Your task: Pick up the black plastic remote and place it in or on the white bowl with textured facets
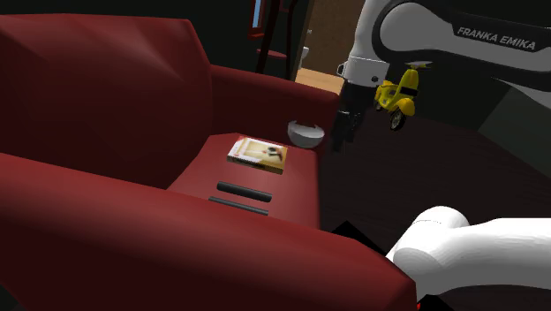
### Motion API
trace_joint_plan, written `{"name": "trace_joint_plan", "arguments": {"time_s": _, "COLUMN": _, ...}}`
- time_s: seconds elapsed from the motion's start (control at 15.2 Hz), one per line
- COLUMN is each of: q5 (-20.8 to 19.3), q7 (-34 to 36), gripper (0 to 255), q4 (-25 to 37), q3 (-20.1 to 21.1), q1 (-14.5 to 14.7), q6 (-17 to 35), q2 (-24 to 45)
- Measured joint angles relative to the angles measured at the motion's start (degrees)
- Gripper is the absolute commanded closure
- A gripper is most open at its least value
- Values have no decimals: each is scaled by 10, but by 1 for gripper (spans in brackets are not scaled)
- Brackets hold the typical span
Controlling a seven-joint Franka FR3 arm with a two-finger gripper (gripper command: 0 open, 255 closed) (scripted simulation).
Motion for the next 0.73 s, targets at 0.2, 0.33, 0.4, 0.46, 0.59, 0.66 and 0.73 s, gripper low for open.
{"name": "trace_joint_plan", "arguments": {"time_s": 0.2, "q5": 1, "q7": -9, "gripper": 0, "q4": -13, "q3": 0, "q1": 4, "q6": 27, "q2": 13}}
{"name": "trace_joint_plan", "arguments": {"time_s": 0.33, "q5": 3, "q7": -22, "gripper": 0, "q4": -24, "q3": 0, "q1": 10, "q6": 63, "q2": 36}}
{"name": "trace_joint_plan", "arguments": {"time_s": 0.4, "q5": 5, "q7": -29, "gripper": 0, "q4": -34, "q3": 1, "q1": 14, "q6": 86, "q2": 49}}
{"name": "trace_joint_plan", "arguments": {"time_s": 0.46, "q5": 7, "q7": -34, "gripper": 0, "q4": -33, "q3": 3, "q1": 18, "q6": 103, "q2": 65}}
{"name": "trace_joint_plan", "arguments": {"time_s": 0.59, "q5": 10, "q7": -47, "gripper": 0, "q4": -38, "q3": 5, "q1": 25, "q6": 141, "q2": 94}}
{"name": "trace_joint_plan", "arguments": {"time_s": 0.66, "q5": 11, "q7": -55, "gripper": 0, "q4": -45, "q3": 5, "q1": 28, "q6": 163, "q2": 109}}
{"name": "trace_joint_plan", "arguments": {"time_s": 0.73, "q5": 12, "q7": -62, "gripper": 0, "q4": -47, "q3": 6, "q1": 31, "q6": 181, "q2": 124}}
